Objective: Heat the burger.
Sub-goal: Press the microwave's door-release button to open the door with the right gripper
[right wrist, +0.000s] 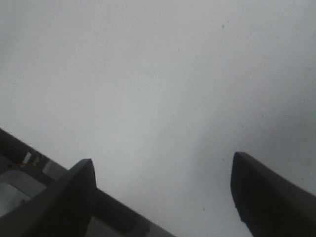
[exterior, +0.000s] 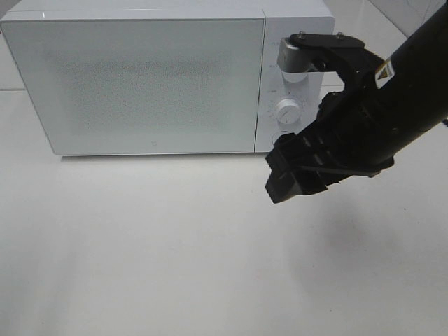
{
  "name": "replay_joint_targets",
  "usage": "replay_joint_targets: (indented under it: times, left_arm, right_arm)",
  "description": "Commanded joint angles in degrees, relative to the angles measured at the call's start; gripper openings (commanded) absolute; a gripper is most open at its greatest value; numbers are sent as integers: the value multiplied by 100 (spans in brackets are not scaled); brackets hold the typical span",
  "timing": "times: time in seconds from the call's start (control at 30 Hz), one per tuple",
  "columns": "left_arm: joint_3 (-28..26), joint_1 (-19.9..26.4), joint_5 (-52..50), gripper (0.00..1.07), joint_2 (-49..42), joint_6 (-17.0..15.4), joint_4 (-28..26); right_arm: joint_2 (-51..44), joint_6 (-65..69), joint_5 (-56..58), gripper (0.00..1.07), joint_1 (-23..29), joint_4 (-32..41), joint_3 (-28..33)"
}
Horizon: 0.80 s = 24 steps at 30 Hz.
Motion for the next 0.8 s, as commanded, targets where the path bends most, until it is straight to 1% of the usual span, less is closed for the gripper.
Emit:
replay_joint_targets:
  times: [0.03,0.1,0.13,0.17,0.23,0.37,0.5,0.67,0.7,0.73,0.8]
  left_arm:
    - [0,29,-69,98,-120,-17,-40]
    - [0,29,-69,98,-120,-17,-40]
    - [0,29,-69,98,-120,-17,-40]
    - [0,29,-69,98,-120,-17,-40]
    - [0,29,-69,98,-120,-17,-40]
    - [0,29,-69,98,-120,-17,-40]
    - [0,29,-69,98,-120,-17,-40]
    - [0,29,-69,98,-120,-17,-40]
    - [0,29,-69,98,-120,-17,-40]
    - [0,29,-69,98,-120,-17,-40]
    - [0,29,-69,98,-120,-17,-40]
  right_arm:
    - [-195,-92,613,75,-46,-143,-115]
    - [-521,-92,945,75,-46,-143,-115]
    - [-521,-92,945,75,-46,-143,-115]
    - [-768,-80,1175,75,-46,-143,-115]
    - [-871,-69,1249,75,-46,-143,-115]
    - [-1478,80,1662,75,-46,-149,-115]
    - [-1816,120,1839,75,-46,-149,-109]
    - [-2498,281,2080,75,-46,-269,86]
    - [-2498,281,2080,75,-46,-269,86]
    - [-2790,395,2080,75,-46,-401,212]
    - [-2911,441,2074,75,-46,-453,269]
